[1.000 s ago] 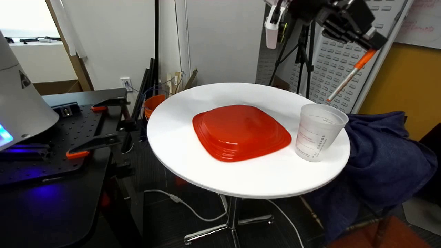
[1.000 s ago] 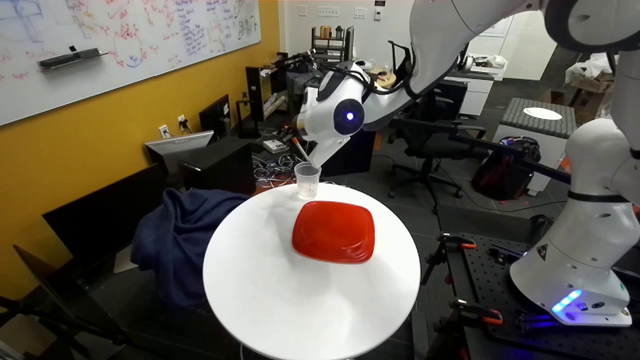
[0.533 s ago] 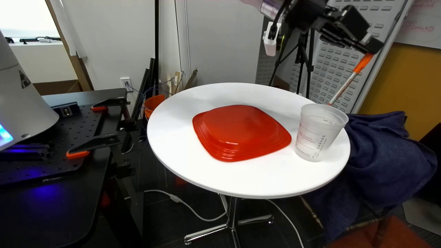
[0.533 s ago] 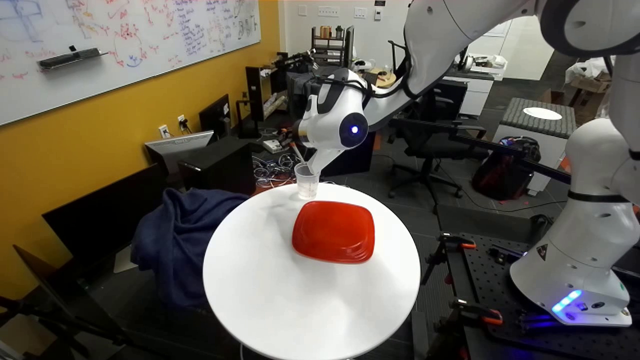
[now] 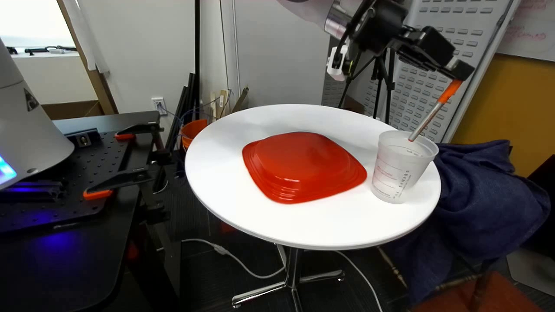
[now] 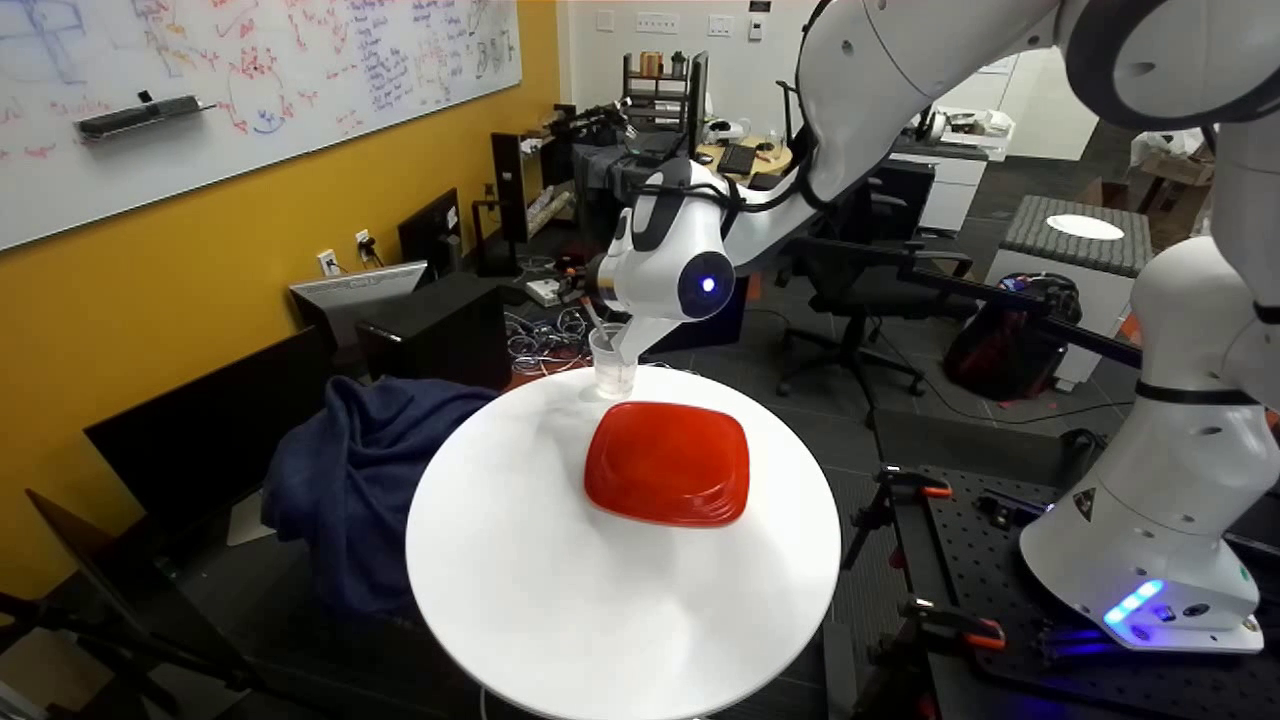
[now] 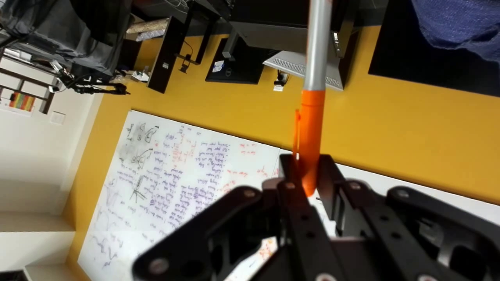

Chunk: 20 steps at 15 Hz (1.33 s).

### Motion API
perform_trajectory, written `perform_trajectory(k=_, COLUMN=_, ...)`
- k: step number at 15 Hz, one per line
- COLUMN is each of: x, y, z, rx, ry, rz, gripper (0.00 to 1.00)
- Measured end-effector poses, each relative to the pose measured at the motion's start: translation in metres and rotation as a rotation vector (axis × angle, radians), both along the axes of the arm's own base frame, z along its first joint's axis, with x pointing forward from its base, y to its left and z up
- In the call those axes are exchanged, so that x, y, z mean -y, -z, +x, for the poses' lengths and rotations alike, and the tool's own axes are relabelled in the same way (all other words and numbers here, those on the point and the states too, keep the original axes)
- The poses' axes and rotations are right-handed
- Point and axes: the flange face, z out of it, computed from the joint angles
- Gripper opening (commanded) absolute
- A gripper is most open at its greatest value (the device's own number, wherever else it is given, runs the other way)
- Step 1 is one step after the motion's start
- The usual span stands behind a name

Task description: Place the pen in the cup

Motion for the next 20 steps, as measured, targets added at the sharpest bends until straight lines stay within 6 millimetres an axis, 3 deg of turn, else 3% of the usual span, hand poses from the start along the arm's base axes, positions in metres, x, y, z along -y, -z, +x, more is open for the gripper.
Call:
perform_trajectory(k=1, x=0.000, y=0.003, z=0.000, rx=0.004, ry=0.004, rz=0.002, gripper=0.16)
perform_trajectory(k=2, x=0.000, y=0.005, z=-0.001, rx=0.008, ry=0.009, rz=0.006, gripper=0.43)
perform_trajectory(k=4, x=0.001, y=0.009, z=-0.002, rx=0.012, ry=0.015, rz=0.011, gripper=0.51)
perform_trajectory(k=10, x=0.001, y=0.015, z=-0.003, rx=0.008, ry=0.020, rz=0.013, gripper=0.97)
perform_trajectory(k=20, x=0.000, y=0.015, z=-0.003, rx=0.009, ry=0.013, rz=0.000, gripper=1.00)
